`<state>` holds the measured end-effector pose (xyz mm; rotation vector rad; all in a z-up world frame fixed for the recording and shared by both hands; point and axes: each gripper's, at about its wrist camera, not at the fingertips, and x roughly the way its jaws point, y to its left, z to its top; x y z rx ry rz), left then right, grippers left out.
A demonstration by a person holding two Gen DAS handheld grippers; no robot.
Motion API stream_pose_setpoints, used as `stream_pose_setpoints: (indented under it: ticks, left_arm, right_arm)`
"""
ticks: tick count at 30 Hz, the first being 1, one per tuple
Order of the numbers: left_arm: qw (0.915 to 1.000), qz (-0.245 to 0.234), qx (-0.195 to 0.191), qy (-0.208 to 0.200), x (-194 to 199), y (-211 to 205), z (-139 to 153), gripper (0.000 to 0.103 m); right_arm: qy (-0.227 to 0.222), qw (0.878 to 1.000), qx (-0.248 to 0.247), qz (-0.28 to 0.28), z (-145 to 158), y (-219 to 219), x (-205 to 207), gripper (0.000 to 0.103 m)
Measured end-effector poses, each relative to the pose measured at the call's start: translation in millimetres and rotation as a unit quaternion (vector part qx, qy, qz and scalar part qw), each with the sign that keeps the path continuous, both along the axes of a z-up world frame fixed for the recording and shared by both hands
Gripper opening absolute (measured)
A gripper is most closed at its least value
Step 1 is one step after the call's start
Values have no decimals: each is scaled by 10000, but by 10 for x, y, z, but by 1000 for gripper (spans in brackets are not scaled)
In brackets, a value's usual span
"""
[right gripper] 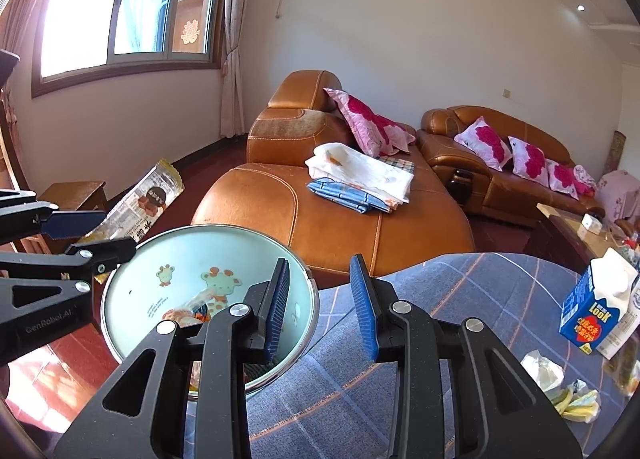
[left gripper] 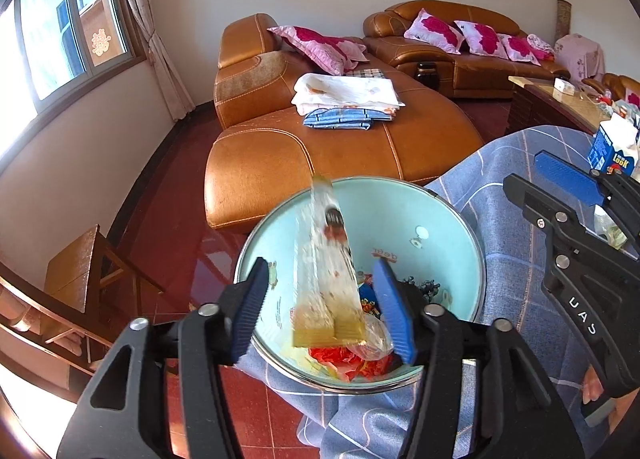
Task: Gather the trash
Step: 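Open both tools above the bin to drop both packets, then move both open tools back over the remaining trash on the table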
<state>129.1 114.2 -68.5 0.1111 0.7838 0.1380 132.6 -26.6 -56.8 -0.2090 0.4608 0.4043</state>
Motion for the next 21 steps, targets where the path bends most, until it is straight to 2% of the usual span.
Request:
stream_pose_setpoints:
  ticks: [6,14,21]
  left_arm:
    - [10000,-11,20,-33,9,-12,-6,62]
    - [10000,8,-6,-81,-22,-29,24,63]
    - [9999,-48,-47,-82,-59,-73,38,66]
  right_arm:
    - [-5,10000,33,-30,-1,-14,-3,37]
    - [-30,10000,19,-65,-8,-5,8,40]
    - [-107,9998,-41,-130,-8,10,-5,47]
